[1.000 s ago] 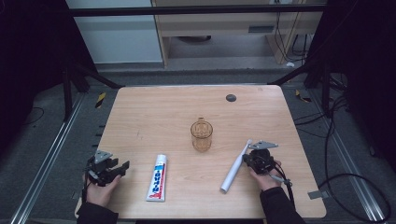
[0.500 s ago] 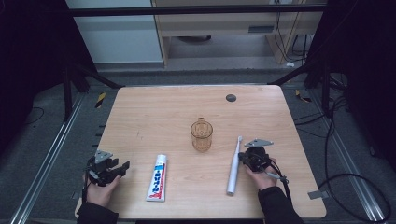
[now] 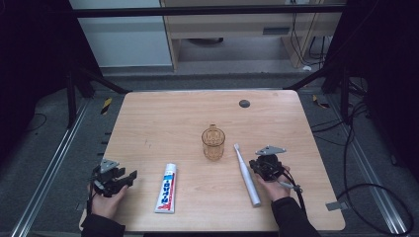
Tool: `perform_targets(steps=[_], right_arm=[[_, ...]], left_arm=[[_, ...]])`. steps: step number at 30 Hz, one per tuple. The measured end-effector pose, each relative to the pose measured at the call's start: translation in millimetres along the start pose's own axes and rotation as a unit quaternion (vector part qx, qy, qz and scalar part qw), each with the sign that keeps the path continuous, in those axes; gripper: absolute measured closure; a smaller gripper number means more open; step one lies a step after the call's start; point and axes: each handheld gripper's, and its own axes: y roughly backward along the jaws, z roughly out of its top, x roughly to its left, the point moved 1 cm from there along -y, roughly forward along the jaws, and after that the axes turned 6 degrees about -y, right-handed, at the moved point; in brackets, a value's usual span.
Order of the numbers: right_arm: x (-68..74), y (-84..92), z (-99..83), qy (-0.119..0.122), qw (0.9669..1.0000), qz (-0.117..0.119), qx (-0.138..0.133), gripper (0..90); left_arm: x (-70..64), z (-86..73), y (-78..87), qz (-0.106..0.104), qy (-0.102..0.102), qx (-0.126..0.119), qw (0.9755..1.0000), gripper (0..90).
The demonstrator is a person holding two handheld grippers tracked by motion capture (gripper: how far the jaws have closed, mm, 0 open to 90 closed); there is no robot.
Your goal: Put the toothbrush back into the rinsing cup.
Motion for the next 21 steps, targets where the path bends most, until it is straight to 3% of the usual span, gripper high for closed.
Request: perform_targets(steps=[6, 12, 21], right_arm=[[-4.8, 16.6, 7.4, 0.003, 0.9997, -0.017, -0.019, 78.3], [-9.8, 28.3, 12.6, 0.005, 0.9994, -0.026, -0.024, 69.6], [-9.1, 46.0, 31.6, 0.021, 0.9994, -0.027, -0.008, 54.8]], left_arm=[[0.4, -0.1, -0.1, 0.0, 0.0, 0.0, 1.0, 46.7], [-1.0, 0.1, -0.7, -0.001, -0.012, -0.005, 0.9999, 45.8], [-1.5, 0.4, -3.1, -0.002, -0.019, -0.008, 0.9998, 43.4]])
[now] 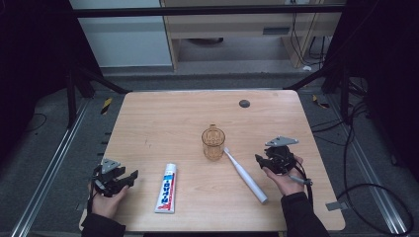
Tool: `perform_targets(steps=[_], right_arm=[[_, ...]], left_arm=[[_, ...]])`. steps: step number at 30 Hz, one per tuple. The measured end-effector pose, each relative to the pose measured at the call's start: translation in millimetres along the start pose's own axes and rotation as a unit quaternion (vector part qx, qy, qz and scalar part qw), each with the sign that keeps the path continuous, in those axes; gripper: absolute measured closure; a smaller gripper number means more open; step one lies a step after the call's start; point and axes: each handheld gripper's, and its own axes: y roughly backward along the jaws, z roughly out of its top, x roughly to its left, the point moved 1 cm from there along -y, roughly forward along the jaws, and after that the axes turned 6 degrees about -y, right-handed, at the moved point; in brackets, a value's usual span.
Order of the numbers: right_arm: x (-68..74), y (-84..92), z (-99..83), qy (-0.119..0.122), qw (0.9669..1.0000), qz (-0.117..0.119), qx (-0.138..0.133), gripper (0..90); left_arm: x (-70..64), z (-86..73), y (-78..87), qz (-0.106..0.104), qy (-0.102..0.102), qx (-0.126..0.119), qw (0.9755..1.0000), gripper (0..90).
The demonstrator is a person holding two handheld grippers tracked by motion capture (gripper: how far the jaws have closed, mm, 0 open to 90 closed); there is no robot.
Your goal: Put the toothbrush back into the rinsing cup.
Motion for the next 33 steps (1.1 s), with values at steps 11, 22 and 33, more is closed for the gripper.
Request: perform_targets(steps=[11, 22, 33], right_arm=[[18.3, 4.4, 17.1, 0.015, 0.9988, 0.03, 0.035, 50.7], [37.1, -15.5, 22.1, 0.04, 0.9948, 0.031, 0.088, 52.0], [46.0, -30.2, 24.5, 0.052, 0.9898, 0.037, 0.128, 52.9]], left_arm=[[-0.5, 0.0, -0.4, 0.0, -0.008, 0.003, 1.0, 42.2], [-1.3, -0.1, -0.6, 0.002, -0.01, 0.003, 0.9999, 41.9], [-1.9, -0.2, -0.8, 0.003, -0.015, 0.007, 0.9999, 41.8]])
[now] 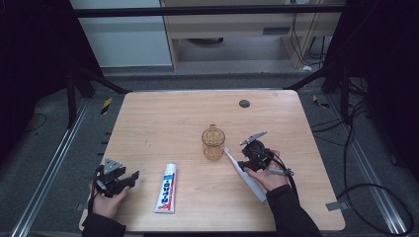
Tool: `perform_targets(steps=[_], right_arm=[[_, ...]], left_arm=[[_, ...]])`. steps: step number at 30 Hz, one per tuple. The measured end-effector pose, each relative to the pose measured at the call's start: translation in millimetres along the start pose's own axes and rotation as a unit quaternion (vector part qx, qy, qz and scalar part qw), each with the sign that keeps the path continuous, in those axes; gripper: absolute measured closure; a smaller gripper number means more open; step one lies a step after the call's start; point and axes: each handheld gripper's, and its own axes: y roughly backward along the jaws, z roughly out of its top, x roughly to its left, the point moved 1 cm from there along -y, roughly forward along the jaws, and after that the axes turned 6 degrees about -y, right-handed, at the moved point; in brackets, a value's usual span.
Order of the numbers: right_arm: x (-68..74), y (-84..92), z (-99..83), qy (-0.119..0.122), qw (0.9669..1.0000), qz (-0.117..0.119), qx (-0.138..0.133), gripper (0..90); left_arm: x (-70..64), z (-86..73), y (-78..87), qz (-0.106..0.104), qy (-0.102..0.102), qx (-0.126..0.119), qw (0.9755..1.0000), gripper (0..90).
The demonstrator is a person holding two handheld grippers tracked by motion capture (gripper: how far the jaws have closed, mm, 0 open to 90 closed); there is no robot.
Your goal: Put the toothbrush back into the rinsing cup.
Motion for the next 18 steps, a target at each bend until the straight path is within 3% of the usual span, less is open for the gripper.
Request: perform_targets(steps=[18], right_arm=[[3.9, -25.1, 0.1, 0.003, 0.9986, 0.004, 0.053, 55.4]], left_arm=[[-1.0, -0.1, -1.8, -0.004, -0.004, 0.004, 1.0, 41.9]])
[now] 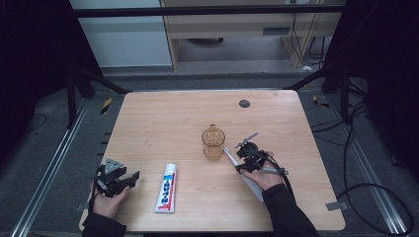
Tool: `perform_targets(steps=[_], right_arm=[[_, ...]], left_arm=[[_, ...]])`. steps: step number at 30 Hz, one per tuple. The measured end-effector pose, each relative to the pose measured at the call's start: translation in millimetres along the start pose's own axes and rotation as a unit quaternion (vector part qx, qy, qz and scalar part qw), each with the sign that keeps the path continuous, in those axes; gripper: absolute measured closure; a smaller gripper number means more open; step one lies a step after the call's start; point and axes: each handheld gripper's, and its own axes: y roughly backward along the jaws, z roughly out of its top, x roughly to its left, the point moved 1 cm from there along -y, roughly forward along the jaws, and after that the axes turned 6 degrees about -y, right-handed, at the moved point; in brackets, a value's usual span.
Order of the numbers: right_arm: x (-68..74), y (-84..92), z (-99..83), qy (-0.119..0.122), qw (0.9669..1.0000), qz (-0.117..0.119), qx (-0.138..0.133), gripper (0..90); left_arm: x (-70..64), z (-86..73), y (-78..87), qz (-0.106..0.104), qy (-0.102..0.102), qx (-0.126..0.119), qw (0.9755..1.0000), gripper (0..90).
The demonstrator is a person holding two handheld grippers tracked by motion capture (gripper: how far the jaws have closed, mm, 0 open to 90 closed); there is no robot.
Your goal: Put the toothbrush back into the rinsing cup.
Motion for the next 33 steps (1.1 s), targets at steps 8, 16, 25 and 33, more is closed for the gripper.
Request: perform_targets(steps=[8, 16, 25, 33], right_arm=[[2.2, -8.7, -0.2, -0.006, 0.9998, 0.003, 0.017, 57.8], [1.8, -16.1, -1.5, -0.007, 0.9995, 0.004, 0.032, 59.6], [3.5, -21.3, -2.7, -0.013, 0.9992, 0.001, 0.038, 65.8], [3.5, -21.0, -3.0, -0.026, 0.999, -0.001, 0.036, 67.3]], left_arm=[[-0.4, 0.0, -0.3, -0.001, 0.0, 0.0, 1.0, 41.9], [-0.6, 0.0, -0.6, -0.001, 0.0, 0.002, 1.0, 41.9], [-0.4, -0.1, -0.8, -0.002, 0.0, 0.003, 1.0, 42.0], [-0.6, -0.2, -1.3, -0.002, 0.0, 0.004, 1.0, 42.1]])
